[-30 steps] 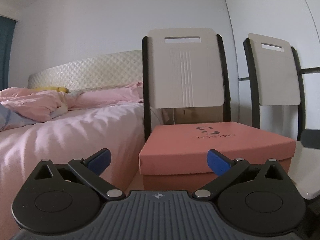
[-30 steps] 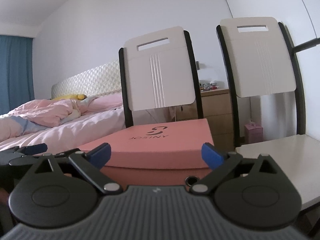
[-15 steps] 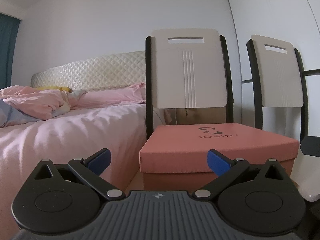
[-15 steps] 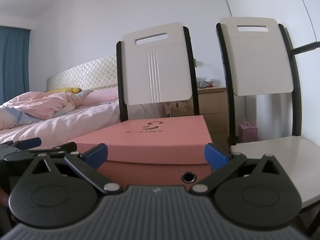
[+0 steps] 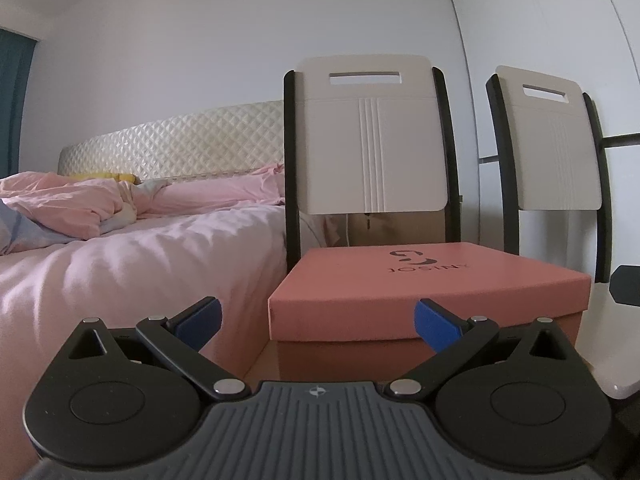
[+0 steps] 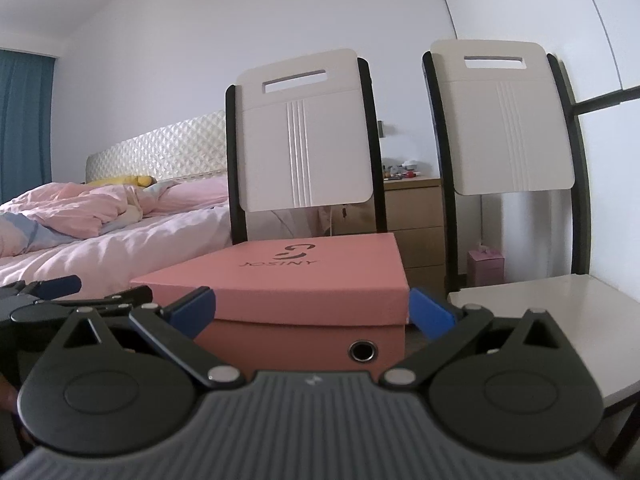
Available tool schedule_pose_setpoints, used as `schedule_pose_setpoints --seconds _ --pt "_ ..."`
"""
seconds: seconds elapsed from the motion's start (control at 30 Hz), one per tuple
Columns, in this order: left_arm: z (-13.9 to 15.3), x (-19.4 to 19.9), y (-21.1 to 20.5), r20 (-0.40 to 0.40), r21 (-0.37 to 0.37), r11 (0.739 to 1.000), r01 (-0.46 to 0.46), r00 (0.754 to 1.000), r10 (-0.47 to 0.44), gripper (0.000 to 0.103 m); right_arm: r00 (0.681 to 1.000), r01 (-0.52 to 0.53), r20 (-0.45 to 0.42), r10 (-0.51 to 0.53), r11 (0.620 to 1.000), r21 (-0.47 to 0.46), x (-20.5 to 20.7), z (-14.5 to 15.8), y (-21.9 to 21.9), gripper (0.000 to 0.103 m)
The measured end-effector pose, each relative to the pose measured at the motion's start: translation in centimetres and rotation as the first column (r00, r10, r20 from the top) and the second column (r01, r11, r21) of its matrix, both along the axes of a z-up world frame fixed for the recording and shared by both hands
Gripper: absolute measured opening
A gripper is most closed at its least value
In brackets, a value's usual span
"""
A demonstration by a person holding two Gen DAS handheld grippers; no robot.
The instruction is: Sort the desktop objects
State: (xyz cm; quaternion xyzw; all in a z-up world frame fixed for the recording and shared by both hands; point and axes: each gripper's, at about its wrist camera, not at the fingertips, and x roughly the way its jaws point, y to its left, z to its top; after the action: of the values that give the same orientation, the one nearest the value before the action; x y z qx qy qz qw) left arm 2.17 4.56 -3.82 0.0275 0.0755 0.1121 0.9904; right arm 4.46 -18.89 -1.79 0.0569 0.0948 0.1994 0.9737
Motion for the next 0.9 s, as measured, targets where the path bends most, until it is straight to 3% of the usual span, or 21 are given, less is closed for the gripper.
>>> schedule_pose_setpoints --seconds 0.9 --pt "-0.11 0.16 -0.24 -0.006 0.008 1.0 -0.006 1.0 0.006 0.103 1.0 0.017 -0.003 -0.017 0.999 -0.027 -0.2 -0.03 -0.07 0.103"
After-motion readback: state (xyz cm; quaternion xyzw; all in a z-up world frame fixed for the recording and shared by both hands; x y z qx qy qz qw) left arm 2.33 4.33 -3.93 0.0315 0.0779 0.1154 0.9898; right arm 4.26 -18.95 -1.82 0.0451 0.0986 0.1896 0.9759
